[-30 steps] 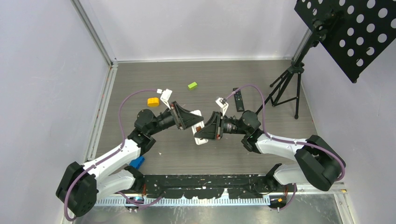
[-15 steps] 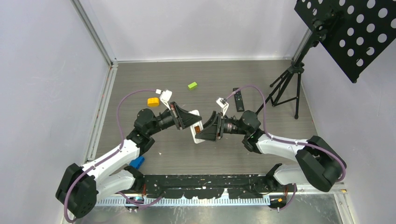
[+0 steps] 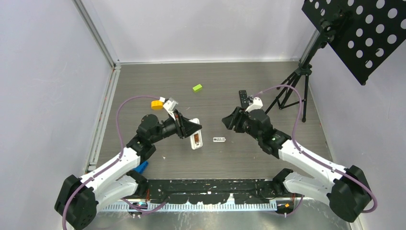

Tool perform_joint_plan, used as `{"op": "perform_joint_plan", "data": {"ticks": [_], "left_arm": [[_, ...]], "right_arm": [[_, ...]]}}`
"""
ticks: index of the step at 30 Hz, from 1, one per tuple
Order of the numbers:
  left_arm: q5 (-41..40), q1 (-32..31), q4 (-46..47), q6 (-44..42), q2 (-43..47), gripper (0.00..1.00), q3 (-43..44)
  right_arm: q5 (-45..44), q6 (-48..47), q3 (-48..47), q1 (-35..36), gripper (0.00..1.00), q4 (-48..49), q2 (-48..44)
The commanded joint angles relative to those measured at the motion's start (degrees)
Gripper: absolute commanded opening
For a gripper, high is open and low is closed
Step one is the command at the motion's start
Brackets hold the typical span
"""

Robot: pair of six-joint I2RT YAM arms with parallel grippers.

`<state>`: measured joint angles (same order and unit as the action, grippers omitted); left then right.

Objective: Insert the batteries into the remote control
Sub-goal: Adjust the remote control, then pick up the battery from the center of the board.

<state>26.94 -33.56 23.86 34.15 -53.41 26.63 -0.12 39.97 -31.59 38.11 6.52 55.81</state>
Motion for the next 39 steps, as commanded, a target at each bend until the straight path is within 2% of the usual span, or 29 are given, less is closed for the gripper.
{"op": "perform_joint_plan", "data": {"ticks": [1, 6, 10, 14, 17, 24, 31, 39], "left_arm": [[-0.84, 0.35, 0.33, -3.45, 0.95, 0.0, -0.43], [-0.76, 0.34, -0.04, -3.37, 0.22, 0.0, -0.61], [-0.4, 0.37, 0.21, -2.88, -0.99, 0.0, -0.62], [-0.09, 0.38, 0.48, -2.33, -2.37, 0.0, -0.69], [-0.17, 0.43, 0.83, -1.93, -3.01, 0.0, -0.79], [-0.21, 0.41, 2.59, -1.08, -3.39, 0.0, -2.11], [-0.22, 0.4, 2.71, -0.37, -3.18, 0.0, -2.46], [-1.15, 0.43, 1.82, -0.29, -2.66, 0.0, -2.3]], "right_arm": [[-23.22, -3.8, -5.88, -0.44, 0.57, -20.16, 5.05], [-28.47, -6.99, -11.38, -1.02, 0.61, -25.08, 14.69], [-28.57, -10.87, -15.55, -3.11, 0.62, -24.94, 22.49], [-27.24, -13.93, -20.13, -5.61, 0.62, -24.08, 30.51], [-27.92, -13.14, -23.43, -7.62, 0.58, -26.34, 34.73], [-30.47, -4.57, -20.42, -10.62, 0.48, -27.72, 34.31], [-28.79, -0.51, -20.34, -12.4, 0.36, -28.24, 37.03], [-24.53, 1.17, -20.17, -12.44, 0.32, -28.32, 38.42]]}}
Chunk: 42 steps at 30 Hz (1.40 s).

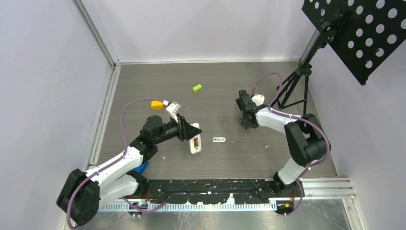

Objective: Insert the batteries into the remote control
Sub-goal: Pick up the battery from the center of the board, then load the battery into the remote control.

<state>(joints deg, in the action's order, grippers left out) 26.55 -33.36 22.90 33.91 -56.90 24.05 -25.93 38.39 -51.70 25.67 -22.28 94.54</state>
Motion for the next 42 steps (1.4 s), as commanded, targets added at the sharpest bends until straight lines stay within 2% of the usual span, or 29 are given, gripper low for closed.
{"op": "perform_joint_plan", "data": {"ticks": [1, 3, 9, 12, 15, 20, 28, 34, 42], "left_arm": [[-0.99, 0.23, 2.77, -0.02, 0.76, 0.0, 0.29], [-1.26, 0.23, 2.77, 0.09, 0.38, 0.0, 0.42], [-1.78, 0.24, 3.03, 0.95, -1.22, 0.0, 1.23], [-2.46, 0.3, 3.15, 2.4, -1.9, 0.0, 1.51], [-3.21, 0.23, 4.75, 5.57, -3.22, 0.0, 1.44], [-4.04, 0.23, 6.42, 12.49, -6.15, 0.0, 2.36], [-5.68, 0.53, 4.24, 23.05, -8.18, 0.0, 4.83], [-6.95, 0.87, 1.69, 28.72, -8.23, 0.0, 5.56], [-7.83, 1.18, -0.49, 35.68, -8.01, 0.0, 5.27]], "right_arm": [[1.65, 2.95, 0.16, -0.01, 0.32, 0.54, -0.44], [2.07, 3.28, 0.56, -0.01, 0.29, 0.43, -0.3], [2.66, 3.89, 1.05, -0.01, 0.1, -0.04, 0.81], [0.73, 3.13, 1.25, 0.2, 0.04, -0.37, -1.67], [-1.14, 0.99, 1.17, 2.19, 0.04, 0.0, -7.91], [-4.9, -2.72, 0.72, 11.32, 0.04, 2.57, -18.85], [-4.26, -7.12, 9.27, 28.03, 0.04, 21.52, -33.64], [-3.05, -8.08, 14.52, 34.36, 0.05, 35.7, -36.03], [-1.96, -12.64, 16.9, 39.58, 0.05, 46.45, -33.98]]}}
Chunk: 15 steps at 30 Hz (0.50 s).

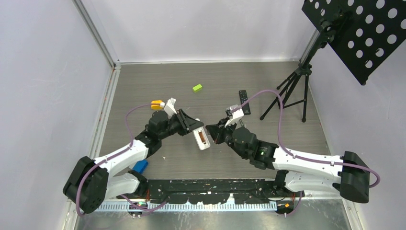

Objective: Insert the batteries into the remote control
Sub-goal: Load the battery into the remote control.

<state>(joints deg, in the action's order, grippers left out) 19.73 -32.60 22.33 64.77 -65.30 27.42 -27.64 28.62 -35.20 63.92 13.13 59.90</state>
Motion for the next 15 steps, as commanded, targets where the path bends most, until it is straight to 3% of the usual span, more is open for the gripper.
{"op": "perform_joint_plan", "data": {"ticks": [1, 15], "left_arm": [[-0.93, 0.5, 0.15, 5.47, 0.46, 0.0, 1.65], [4.32, 2.27, 4.73, 15.12, 0.29, 0.0, -0.01]], "right_arm": [[0.59, -3.07, 0.66, 1.45, 0.05, 12.07, 0.92], [4.17, -8.29, 4.37, 2.16, 0.08, 21.2, 5.92]]}}
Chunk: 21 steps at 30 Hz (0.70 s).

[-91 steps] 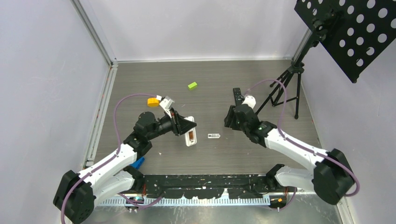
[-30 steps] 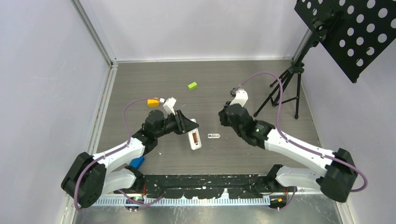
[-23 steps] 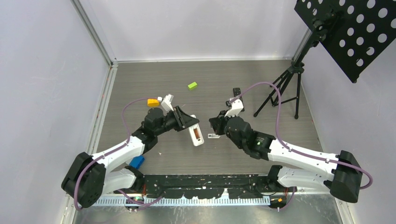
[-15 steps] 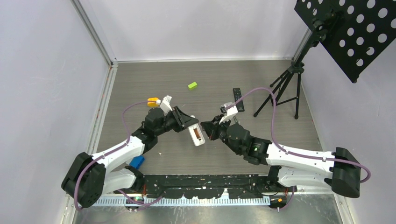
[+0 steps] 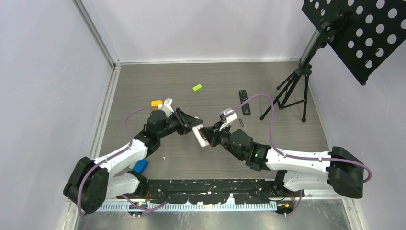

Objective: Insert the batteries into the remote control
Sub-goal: Load the battery into the remote control.

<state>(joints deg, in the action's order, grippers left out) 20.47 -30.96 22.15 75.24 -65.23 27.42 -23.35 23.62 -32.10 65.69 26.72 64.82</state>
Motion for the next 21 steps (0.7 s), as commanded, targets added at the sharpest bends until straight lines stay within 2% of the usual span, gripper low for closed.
{"op": "perform_joint_plan", "data": {"ticks": [1, 7, 11, 17, 21], "left_arm": [[4.04, 0.64, 5.71, 5.3, -0.03, 0.0, -0.2], [5.04, 0.99, 7.64, 6.34, -1.05, 0.0, -0.61], [5.11, 1.33, 7.56, 5.95, -1.2, 0.0, -0.61], [5.32, 1.69, 7.29, 5.07, -1.28, 0.0, -0.35], [5.28, 1.78, 6.67, 4.43, -1.18, 0.0, -0.17]], "right_arm": [[0.0, -3.64, 1.59, 0.4, 0.08, 8.24, 1.24], [1.6, -5.77, 3.0, 0.34, 0.13, 9.09, 1.27], [3.79, -6.39, 3.72, 0.4, 0.2, 7.44, -0.6], [6.01, -6.43, 3.24, 0.4, 0.22, 3.44, -3.36], [6.41, -5.2, 2.9, 0.38, 0.28, 1.83, -4.84]]}}
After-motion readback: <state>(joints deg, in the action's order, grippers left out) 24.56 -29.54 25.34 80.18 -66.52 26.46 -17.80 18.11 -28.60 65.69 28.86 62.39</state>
